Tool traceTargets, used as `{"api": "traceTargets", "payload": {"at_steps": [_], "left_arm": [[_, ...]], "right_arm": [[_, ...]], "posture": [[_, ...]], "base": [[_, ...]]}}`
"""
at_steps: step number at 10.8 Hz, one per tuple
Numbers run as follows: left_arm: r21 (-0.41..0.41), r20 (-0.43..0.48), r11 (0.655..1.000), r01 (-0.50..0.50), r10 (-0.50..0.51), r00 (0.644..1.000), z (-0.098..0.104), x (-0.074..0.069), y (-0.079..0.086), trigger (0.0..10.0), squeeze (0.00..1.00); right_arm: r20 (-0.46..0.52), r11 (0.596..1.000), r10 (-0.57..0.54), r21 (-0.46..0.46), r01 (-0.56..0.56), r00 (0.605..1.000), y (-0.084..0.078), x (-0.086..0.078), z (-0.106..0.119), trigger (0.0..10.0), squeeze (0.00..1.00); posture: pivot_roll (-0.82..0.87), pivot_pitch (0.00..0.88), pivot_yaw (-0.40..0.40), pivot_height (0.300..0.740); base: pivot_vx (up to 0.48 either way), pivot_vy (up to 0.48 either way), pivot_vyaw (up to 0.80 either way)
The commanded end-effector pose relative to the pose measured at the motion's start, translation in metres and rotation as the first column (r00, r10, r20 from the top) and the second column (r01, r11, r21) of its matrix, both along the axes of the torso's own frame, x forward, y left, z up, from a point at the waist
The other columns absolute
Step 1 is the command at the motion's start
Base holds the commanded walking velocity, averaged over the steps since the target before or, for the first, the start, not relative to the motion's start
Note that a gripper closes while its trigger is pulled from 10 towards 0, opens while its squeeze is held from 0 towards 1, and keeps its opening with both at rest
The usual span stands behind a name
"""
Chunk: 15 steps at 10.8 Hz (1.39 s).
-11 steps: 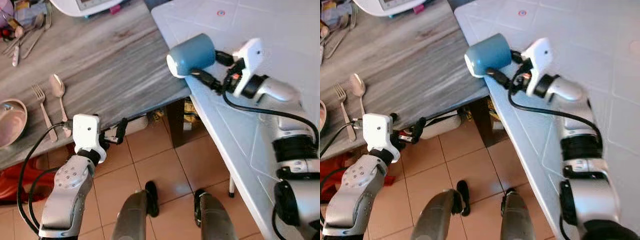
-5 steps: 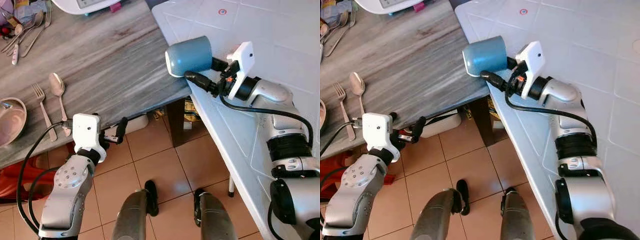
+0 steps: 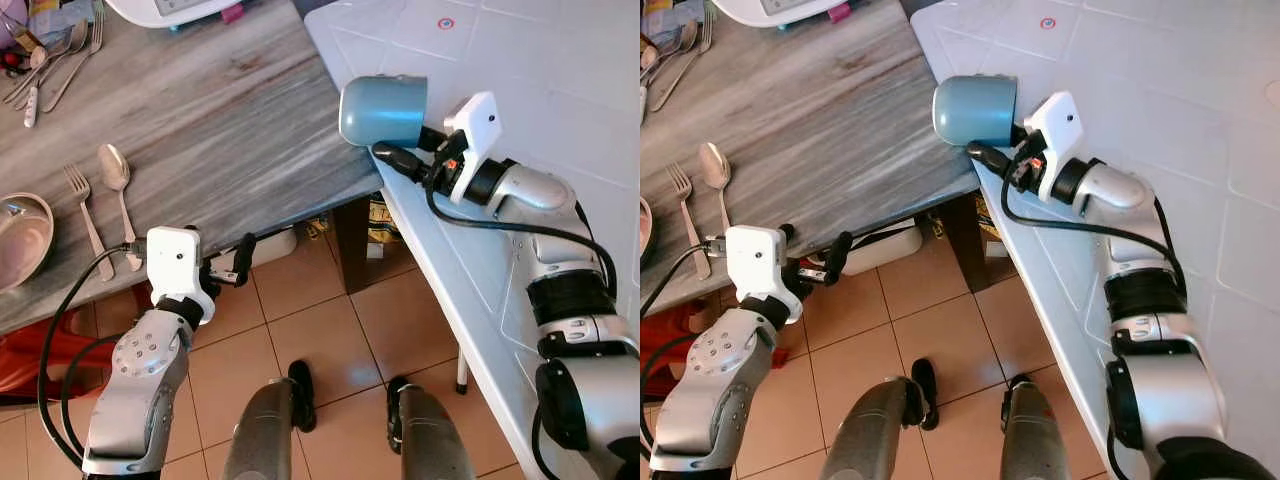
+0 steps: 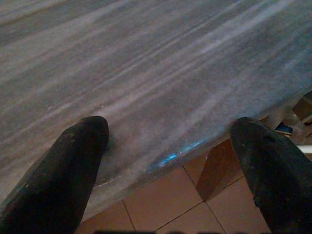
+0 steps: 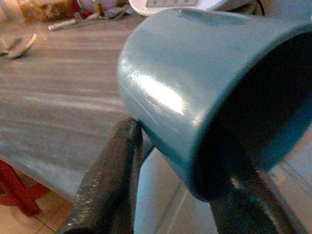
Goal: Setting the table
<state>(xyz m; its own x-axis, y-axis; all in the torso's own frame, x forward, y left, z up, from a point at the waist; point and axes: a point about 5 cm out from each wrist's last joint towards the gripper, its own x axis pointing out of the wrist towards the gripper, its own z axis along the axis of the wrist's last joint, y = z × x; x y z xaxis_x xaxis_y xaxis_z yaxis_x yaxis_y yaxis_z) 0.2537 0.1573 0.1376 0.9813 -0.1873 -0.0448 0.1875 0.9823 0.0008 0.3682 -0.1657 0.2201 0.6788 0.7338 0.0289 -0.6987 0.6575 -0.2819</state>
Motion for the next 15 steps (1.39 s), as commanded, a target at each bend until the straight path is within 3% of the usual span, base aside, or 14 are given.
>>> {"api": "traceTargets", "payload": {"at_steps": [1,6,13,15], "left_arm": [[0.011,-0.046,0.999,-0.03,0.031,0.998,-0.01,-0.001,0.004,10.0,0.0],[0.005,-0.039,0.999,-0.035,0.035,0.999,-0.012,0.002,0.004,10.0,0.0],[0.007,-0.016,0.993,-0.118,0.118,0.993,-0.013,0.012,0.0,10.0,0.0],[0.0,0.005,0.989,-0.149,0.149,0.989,-0.013,0.017,0.001,10.0,0.0]], "right_arm": [[-0.014,0.999,-0.014,-0.031,0.013,1.0,-0.003,-0.002,-0.01,0.0,0.0],[0.016,0.991,-0.093,-0.092,0.094,0.996,-0.012,-0.001,-0.022,0.0,0.0],[0.123,0.965,-0.252,-0.038,0.259,0.96,-0.021,-0.011,-0.022,0.0,0.0],[0.183,0.968,-0.247,0.008,0.25,0.952,-0.01,-0.018,-0.009,0.0,0.0]], "posture": [[0.05,0.319,0.141,0.74],[0.05,0.307,0.134,0.74],[0.01,0.273,0.1,0.74],[0.0,0.243,0.087,0.74]], "base": [[0.0,0.0,0.0],[0.0,0.0,0.0],[0.0,0.0,0.0],[0.0,0.0,0.0]]}}
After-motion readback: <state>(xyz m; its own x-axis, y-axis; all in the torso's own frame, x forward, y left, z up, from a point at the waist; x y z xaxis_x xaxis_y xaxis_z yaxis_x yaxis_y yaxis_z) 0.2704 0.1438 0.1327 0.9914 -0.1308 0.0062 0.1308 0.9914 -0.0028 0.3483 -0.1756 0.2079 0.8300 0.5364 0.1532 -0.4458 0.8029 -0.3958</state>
